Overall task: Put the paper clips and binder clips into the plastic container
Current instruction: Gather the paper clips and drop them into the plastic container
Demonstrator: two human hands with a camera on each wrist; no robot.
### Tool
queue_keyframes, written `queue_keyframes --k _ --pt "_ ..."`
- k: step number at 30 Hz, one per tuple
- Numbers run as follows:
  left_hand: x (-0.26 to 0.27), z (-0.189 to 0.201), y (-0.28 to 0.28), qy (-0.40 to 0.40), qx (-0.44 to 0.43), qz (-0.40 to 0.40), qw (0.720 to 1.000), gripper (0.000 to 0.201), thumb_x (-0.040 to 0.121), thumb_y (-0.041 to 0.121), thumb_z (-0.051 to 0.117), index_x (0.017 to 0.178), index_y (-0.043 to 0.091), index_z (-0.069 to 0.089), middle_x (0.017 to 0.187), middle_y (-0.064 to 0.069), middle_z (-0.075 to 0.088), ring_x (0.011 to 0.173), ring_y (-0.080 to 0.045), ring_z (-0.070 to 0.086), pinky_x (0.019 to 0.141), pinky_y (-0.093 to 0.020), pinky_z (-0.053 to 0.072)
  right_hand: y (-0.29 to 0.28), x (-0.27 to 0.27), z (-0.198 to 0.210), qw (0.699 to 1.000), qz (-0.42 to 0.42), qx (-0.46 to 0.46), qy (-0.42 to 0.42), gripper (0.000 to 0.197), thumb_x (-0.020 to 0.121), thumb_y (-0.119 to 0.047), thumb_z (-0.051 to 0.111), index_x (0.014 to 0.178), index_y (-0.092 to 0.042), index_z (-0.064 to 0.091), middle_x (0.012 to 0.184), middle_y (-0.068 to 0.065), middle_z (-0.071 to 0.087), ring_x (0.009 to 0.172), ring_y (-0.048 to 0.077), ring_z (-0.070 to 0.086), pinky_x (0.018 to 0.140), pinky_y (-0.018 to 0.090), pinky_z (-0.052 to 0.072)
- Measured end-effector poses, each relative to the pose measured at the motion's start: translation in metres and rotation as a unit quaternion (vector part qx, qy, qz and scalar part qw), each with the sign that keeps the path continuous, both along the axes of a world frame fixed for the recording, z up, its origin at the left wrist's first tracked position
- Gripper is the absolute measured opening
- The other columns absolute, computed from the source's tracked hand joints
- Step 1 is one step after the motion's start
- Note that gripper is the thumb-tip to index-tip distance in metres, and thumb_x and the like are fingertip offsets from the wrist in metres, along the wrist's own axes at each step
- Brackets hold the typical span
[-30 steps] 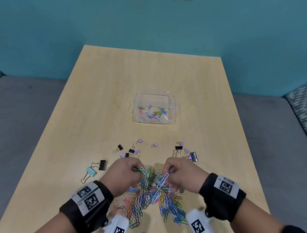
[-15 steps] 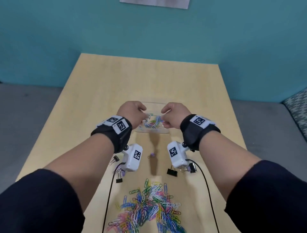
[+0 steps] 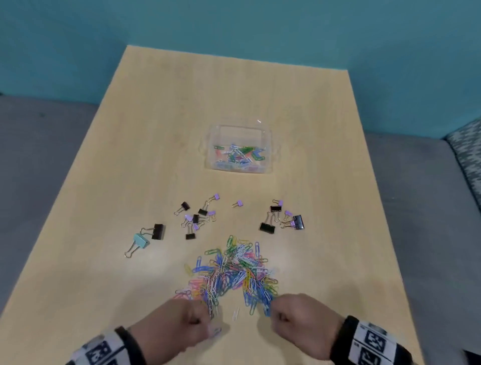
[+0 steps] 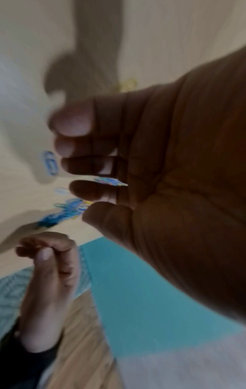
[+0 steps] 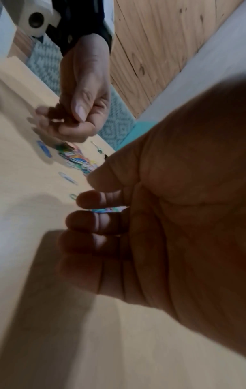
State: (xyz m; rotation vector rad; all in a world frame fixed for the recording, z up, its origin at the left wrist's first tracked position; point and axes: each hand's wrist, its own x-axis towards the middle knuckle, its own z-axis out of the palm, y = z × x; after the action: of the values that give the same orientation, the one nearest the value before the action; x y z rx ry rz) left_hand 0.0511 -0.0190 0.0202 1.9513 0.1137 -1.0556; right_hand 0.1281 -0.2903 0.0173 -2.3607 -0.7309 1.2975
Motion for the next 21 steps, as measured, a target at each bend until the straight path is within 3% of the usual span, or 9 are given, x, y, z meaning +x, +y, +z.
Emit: queue_keyframes --k 2,4,7,9,10,12,14,17,21 --pt "-0.014 -0.018 -0.01 -0.061 0.015 -0.002 0.998 0.028 0.073 0.049 0.056 0.08 0.023 0.063 0.078 0.009 0.063 0.071 0.0 0.056 0.074 -0.026 0.049 0.008 -0.013 -0.008 1.0 -0.002 0.02 0.0 0.019 0.081 -0.034 0.045 0.083 -0.018 0.054 0.08 -0.008 0.056 0.076 0.014 0.054 0.07 0.032 0.043" --pt "-0.017 -0.031 -0.021 -0.121 0.023 0.068 0.99 0.014 0.078 0.042 0.058 0.083 0.03 0.062 0.081 0.011 0.063 0.076 -0.001 0.057 0.078 -0.029 0.048 0.023 -0.017 -0.016 0.997 -0.041 0.055 -0.026 0.012 0.085 -0.028 0.05 0.086 -0.019 0.057 0.085 -0.007 0.055 0.077 0.011 0.05 0.073 0.03 0.042" --pt "-0.017 -0.037 -0.027 -0.233 0.094 0.122 0.96 0.006 0.079 0.037 0.059 0.082 0.031 0.06 0.08 0.015 0.057 0.076 -0.001 0.053 0.072 -0.027 0.045 0.034 -0.018 -0.017 0.987 -0.092 0.086 -0.104 0.008 0.087 -0.026 0.05 0.088 -0.021 0.056 0.09 -0.006 0.054 0.082 0.01 0.047 0.077 0.031 0.042" --pt "-0.021 -0.038 -0.023 -0.31 0.184 0.104 0.927 0.018 0.075 0.042 0.056 0.089 0.032 0.059 0.09 0.014 0.053 0.083 -0.011 0.051 0.072 -0.03 0.045 0.03 -0.021 -0.015 0.977 -0.106 0.062 -0.175 0.014 0.088 -0.031 0.047 0.098 -0.025 0.054 0.101 -0.006 0.051 0.095 0.013 0.045 0.083 0.03 0.041" --pt "-0.025 -0.038 -0.022 -0.312 0.217 0.089 0.921 0.033 0.072 0.045 0.058 0.102 0.032 0.058 0.103 0.009 0.053 0.092 -0.017 0.05 0.077 -0.032 0.047 0.027 -0.025 -0.015 0.973 -0.109 0.033 -0.201 0.026 0.088 -0.034 0.046 0.112 -0.027 0.051 0.113 -0.006 0.047 0.105 0.015 0.042 0.088 0.028 0.039" --pt "-0.033 -0.044 -0.022 -0.274 0.263 0.053 0.924 0.076 0.062 0.054 0.067 0.13 0.03 0.045 0.132 -0.002 0.046 0.114 -0.027 0.044 0.089 -0.039 0.048 0.022 -0.033 -0.018 0.971 -0.107 -0.03 -0.212 0.061 0.086 -0.041 0.051 0.141 -0.03 0.028 0.141 -0.002 0.03 0.127 0.02 0.028 0.102 0.03 0.034" --pt "-0.035 -0.049 -0.028 -0.251 0.302 -0.001 0.92 0.104 0.053 0.065 0.069 0.143 0.031 0.03 0.146 -0.007 0.036 0.127 -0.031 0.039 0.091 -0.044 0.049 0.027 -0.038 -0.021 0.972 -0.085 -0.067 -0.207 0.088 0.083 -0.05 0.055 0.149 -0.032 -0.001 0.156 0.002 0.005 0.142 0.025 0.008 0.111 0.039 0.026" --pt "-0.024 -0.058 -0.043 -0.268 0.333 -0.039 0.903 0.112 0.05 0.061 0.074 0.146 0.026 0.027 0.147 -0.008 0.037 0.132 -0.031 0.038 0.088 -0.045 0.051 0.044 -0.037 -0.028 0.97 -0.057 -0.076 -0.224 0.096 0.085 -0.053 0.053 0.147 -0.032 -0.018 0.159 0.0 -0.013 0.145 0.027 -0.01 0.115 0.045 0.014" --pt "0.002 -0.063 -0.053 -0.313 0.343 -0.03 0.885 0.097 0.056 0.048 0.081 0.14 0.023 0.039 0.143 -0.009 0.044 0.127 -0.032 0.044 0.086 -0.044 0.051 0.063 -0.024 -0.038 0.963 -0.053 -0.064 -0.257 0.079 0.091 -0.042 0.048 0.149 -0.028 -0.003 0.16 0.005 -0.005 0.145 0.031 -0.005 0.114 0.047 0.016"
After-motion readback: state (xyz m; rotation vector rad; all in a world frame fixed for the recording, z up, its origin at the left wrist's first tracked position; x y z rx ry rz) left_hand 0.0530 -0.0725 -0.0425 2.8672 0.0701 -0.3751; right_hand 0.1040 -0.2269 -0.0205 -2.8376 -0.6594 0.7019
